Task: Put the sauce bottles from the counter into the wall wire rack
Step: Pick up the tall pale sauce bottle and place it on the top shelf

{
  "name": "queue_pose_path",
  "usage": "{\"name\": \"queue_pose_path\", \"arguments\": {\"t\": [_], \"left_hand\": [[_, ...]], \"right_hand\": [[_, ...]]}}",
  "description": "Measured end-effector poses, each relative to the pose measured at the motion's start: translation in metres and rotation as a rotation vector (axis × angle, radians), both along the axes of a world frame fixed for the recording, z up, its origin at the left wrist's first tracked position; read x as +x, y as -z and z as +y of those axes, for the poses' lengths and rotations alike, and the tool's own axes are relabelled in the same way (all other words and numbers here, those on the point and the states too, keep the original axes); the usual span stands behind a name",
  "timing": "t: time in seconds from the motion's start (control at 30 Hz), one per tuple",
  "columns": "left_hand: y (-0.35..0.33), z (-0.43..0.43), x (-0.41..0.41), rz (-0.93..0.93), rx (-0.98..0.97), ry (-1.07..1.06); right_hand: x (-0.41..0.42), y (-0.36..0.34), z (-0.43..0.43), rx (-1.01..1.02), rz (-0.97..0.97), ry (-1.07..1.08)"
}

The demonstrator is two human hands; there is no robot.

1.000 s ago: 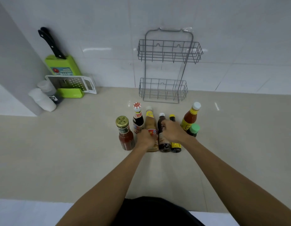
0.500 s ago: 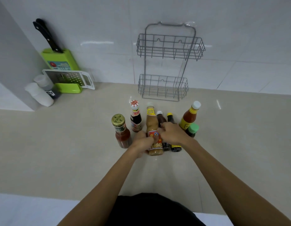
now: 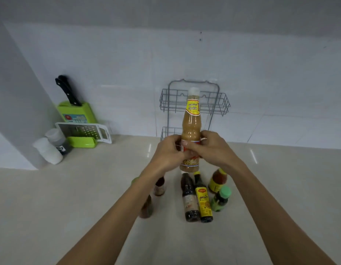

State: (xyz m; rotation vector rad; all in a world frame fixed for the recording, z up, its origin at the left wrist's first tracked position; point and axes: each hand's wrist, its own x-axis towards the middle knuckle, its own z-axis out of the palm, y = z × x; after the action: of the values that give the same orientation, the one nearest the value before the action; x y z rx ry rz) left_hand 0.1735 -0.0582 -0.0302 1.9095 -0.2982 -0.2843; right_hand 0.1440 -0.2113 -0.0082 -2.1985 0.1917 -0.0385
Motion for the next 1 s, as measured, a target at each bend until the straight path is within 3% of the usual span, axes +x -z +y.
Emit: {"name": "queue_pose_path", "arguments": {"t": [0.23,0.37,1.0], "left_hand": [[-0.063,0.008,0.071,-0.447,0.124,-0.042],[-0.083,0.003,0.112,-0.578,0.153,-0.068],[-0.037,0.012,0.224,-0.518,0.263,-0.049]], "right_hand": [[0.071,-0.043,0.003,0.032,-0.224,-0.024],[0.11,-0.056,0.011,0.027,-0.351,0.02],[0.224,-0.031,0.02,0.016,-0.247,0.018]]}}
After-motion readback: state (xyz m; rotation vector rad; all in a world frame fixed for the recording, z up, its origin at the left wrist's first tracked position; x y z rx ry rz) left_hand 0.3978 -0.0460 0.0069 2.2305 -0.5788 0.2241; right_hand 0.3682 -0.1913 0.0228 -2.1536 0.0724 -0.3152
